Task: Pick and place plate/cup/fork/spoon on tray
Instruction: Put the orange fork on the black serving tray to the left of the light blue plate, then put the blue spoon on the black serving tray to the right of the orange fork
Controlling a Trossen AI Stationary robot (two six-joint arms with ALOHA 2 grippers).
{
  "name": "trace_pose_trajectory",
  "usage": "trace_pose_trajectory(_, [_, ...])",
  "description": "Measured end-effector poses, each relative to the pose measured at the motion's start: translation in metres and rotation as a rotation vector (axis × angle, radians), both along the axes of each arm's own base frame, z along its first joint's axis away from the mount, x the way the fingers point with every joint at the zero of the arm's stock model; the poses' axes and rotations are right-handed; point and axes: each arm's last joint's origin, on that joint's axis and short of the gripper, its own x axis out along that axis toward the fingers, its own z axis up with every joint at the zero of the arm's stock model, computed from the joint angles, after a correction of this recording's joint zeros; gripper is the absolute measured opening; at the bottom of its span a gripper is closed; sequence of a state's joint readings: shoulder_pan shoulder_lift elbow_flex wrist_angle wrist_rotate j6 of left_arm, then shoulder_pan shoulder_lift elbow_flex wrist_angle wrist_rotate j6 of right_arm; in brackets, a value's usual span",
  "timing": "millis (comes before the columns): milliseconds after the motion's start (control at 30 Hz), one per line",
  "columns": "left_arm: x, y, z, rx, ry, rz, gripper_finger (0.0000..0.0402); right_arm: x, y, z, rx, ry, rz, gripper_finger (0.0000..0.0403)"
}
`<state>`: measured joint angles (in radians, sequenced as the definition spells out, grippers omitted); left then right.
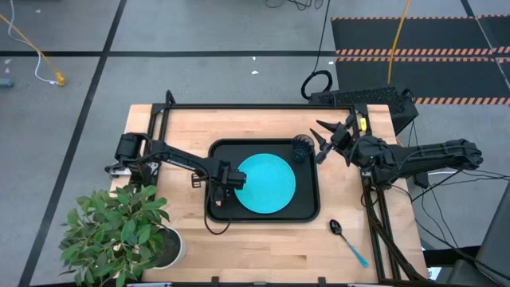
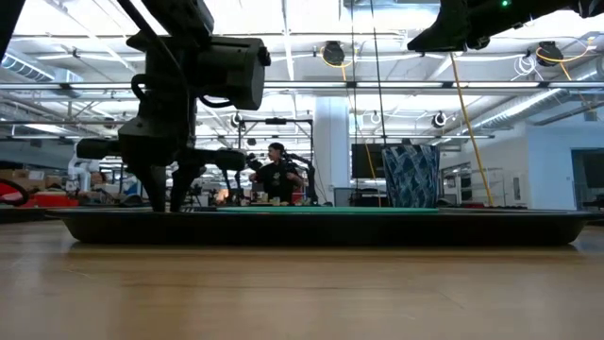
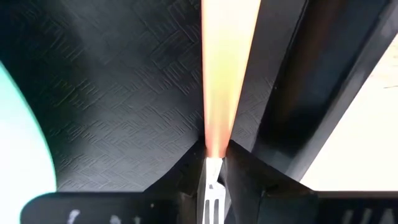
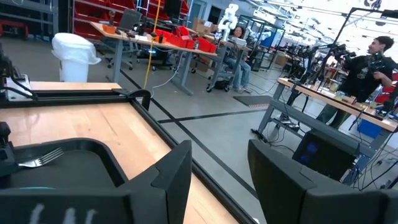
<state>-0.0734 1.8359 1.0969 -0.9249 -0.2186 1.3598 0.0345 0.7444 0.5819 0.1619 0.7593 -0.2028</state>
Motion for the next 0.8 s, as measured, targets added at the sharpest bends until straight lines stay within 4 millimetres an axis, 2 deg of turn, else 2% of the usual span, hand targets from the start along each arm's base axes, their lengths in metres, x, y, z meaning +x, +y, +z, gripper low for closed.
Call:
trace_pose_trajectory(333, [0.0004,0.0013,0.0003,0.036,0.014,-0.080,0.0055,0.0001,0.0000,0.0012,-0.008,-0.006,0.001,0.0151])
trace_pose_trajectory(567, [0.0003,0.0007,0.0001,0.011,0.005,-0.040,0.0058,0.0001,0.0000,0.0012,-0.013,-0.001,0.001,0.0151])
trace_pose_trajectory(800, [0.0005,0.0006,0.0000,0.008,0.000,-0.023,0.0107,0.0001,0.0000,0.0012,-0.013,-0.001,0.001,0.0151])
